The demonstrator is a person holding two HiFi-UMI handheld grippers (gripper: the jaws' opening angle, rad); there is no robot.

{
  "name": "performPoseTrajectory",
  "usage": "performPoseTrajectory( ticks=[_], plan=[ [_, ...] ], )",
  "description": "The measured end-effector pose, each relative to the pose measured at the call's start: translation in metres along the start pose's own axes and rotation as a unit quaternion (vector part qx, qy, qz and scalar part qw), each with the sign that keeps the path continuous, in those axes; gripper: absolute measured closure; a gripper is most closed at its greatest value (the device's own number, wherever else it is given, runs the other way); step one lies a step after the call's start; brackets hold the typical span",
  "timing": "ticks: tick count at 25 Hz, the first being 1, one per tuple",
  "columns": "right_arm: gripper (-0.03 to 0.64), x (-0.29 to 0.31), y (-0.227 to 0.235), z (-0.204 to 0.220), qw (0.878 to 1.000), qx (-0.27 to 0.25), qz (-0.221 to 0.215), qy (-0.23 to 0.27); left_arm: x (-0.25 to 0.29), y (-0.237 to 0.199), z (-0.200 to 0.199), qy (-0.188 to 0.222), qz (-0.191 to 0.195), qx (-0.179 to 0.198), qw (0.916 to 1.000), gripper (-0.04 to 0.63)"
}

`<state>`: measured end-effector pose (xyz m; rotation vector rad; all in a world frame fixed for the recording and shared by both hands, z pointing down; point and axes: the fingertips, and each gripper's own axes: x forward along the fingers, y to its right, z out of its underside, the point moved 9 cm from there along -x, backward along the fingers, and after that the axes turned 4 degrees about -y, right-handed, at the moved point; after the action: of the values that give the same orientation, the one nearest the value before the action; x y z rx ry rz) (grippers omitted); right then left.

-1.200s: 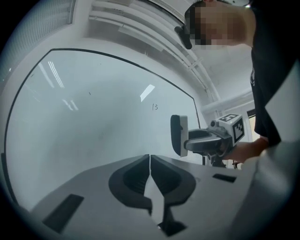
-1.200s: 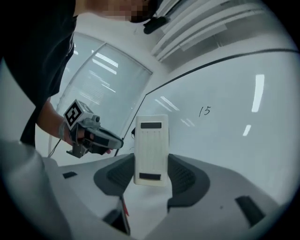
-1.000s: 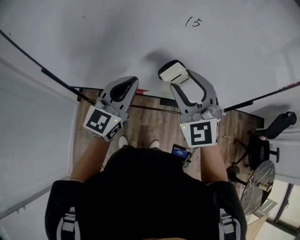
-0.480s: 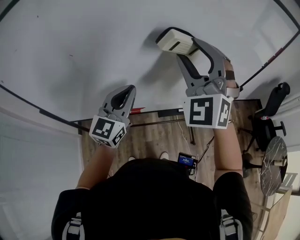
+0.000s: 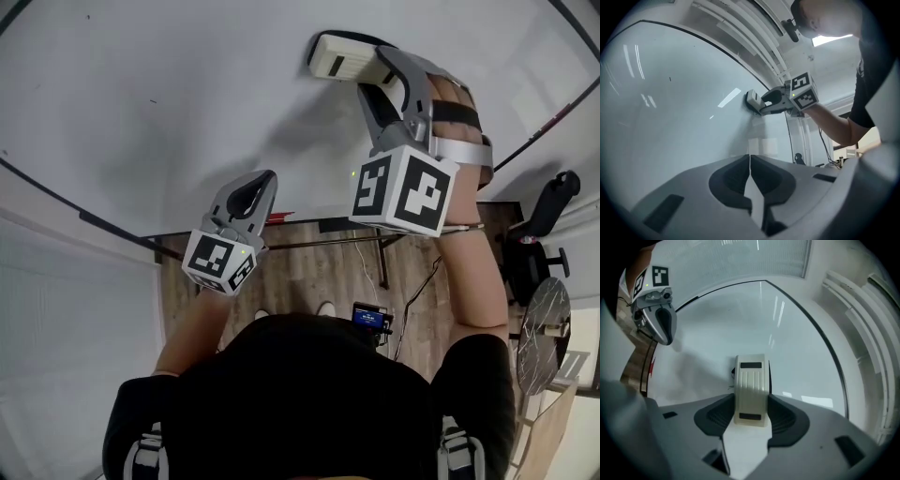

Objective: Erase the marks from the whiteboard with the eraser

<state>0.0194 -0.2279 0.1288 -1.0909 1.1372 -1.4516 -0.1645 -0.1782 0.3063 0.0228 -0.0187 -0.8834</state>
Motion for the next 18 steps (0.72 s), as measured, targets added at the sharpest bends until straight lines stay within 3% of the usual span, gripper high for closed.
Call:
performPoseTrajectory(
  ticks=[5, 7, 14, 18],
  plan=[
    [0.397, 0.012, -0.090, -0.012, 0.994, -0.046, -0.100, 0.011, -0.009, -0.001, 0.003, 0.000, -0.008, -0.002, 1.0000, 0.586],
    [0.397, 0.013, -0.110, -0.012, 0.992, -0.046, -0.118, 0.017, -0.012, -0.003, 0.005, 0.000, -0.010, -0.003, 0.9999, 0.586],
    [0.396, 0.008, -0.104, -0.012, 0.989, -0.027, -0.145, 0.026, -0.014, -0.012, 0.008, -0.001, -0.017, -0.008, 0.9998, 0.586],
    [0.396, -0.008, -0.058, -0.013, 0.995, -0.013, -0.092, 0.037, -0.014, -0.013, 0.007, 0.002, -0.017, -0.007, 0.9998, 0.586]
  ],
)
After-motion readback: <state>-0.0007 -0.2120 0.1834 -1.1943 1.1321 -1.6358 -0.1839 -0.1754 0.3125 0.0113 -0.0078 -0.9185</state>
